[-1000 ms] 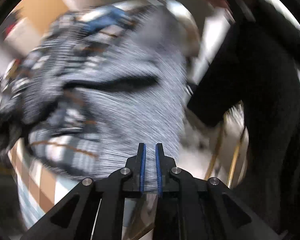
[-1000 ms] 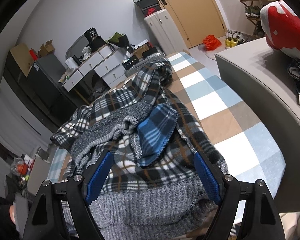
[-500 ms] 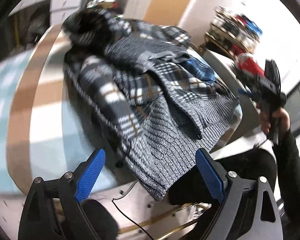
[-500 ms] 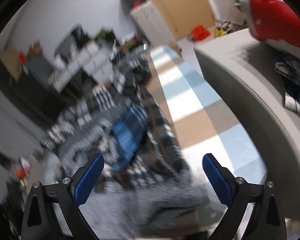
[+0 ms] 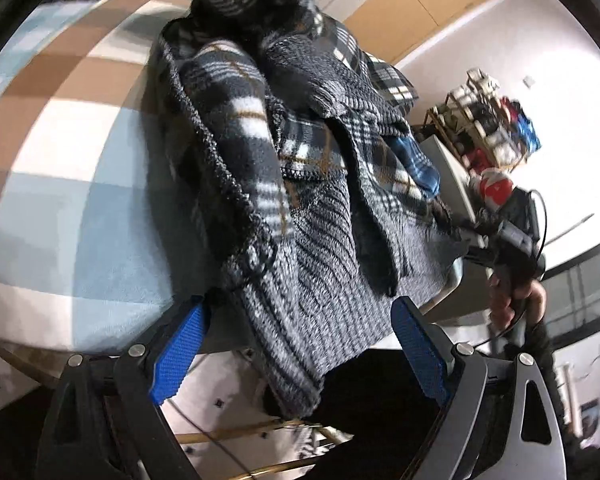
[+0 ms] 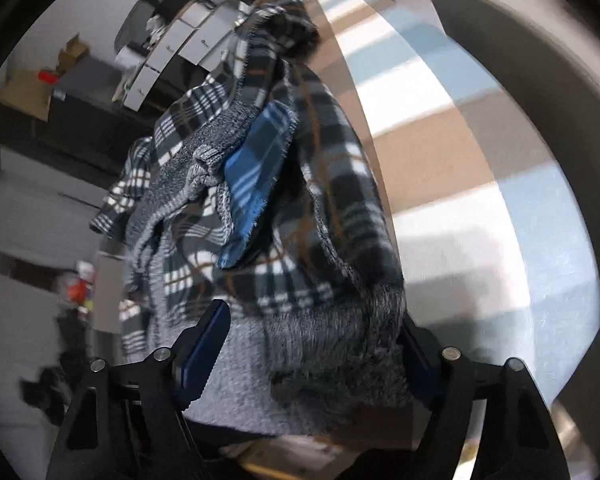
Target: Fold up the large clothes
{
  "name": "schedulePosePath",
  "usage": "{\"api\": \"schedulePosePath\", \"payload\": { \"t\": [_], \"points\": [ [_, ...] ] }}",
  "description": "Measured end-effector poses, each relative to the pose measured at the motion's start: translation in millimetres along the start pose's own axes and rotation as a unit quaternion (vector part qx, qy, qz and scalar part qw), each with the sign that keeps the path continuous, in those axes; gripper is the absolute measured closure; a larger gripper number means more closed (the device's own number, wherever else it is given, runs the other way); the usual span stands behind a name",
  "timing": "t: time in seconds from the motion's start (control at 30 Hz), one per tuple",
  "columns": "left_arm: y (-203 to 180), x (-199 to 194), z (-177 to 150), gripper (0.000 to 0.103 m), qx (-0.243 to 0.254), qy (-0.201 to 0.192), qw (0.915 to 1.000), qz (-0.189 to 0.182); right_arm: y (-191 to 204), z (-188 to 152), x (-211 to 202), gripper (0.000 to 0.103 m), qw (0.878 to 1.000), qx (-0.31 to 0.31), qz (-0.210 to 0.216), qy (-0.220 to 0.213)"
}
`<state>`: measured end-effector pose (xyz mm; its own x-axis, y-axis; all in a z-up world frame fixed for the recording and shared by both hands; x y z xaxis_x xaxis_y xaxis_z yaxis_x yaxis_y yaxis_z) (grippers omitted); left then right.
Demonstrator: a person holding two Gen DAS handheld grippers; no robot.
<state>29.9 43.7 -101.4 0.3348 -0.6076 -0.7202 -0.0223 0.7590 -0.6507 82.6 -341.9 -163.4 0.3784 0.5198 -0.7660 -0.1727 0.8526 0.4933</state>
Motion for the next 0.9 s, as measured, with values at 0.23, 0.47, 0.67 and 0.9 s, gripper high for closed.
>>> {"api": "schedulePosePath", "payload": {
  "t": [0.23, 0.47, 0.67, 0.9],
  "points": [
    [18.2, 0.0, 4.6, 0.096, -0.073, -0.025, 0.9966, -0.029, 1.2, -3.7, 4.6, 0.089, 1.000, -0.002, 0.007, 0.014],
    [37.5, -31.1, 12.7, 0.099, -0.107, -0.013, 0.9913, -0.076, -1.8, -17.4, -25.8, 0.093, 0.994, 0.042, 0.090, -0.046],
    [65.1, -74.9, 18.8, 0.099, -0.115, -0.033, 0.9898, -0.076, 1.5, -48.5, -33.9, 0.093, 0.986, 0.072, 0.145, -0.049],
    [82.2, -107.0, 21.8, 0.099, -0.129, -0.039, 0.9859, -0.099, 24.4, -79.1, -48.9, 0.094, 0.976, 0.085, 0.192, -0.052]
  ]
}}
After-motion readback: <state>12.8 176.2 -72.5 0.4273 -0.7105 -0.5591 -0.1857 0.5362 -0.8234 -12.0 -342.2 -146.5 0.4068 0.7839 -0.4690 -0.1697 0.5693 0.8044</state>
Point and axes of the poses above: each gripper's, at about its wrist camera, not at the fingertips, and x roughly the way its jaws point, y to its left, z to its top, the point moved 2 cm from there along x, roughly the way its jaws point, and after that the axes turned 12 degrees about -x, right-handed, at the moved point
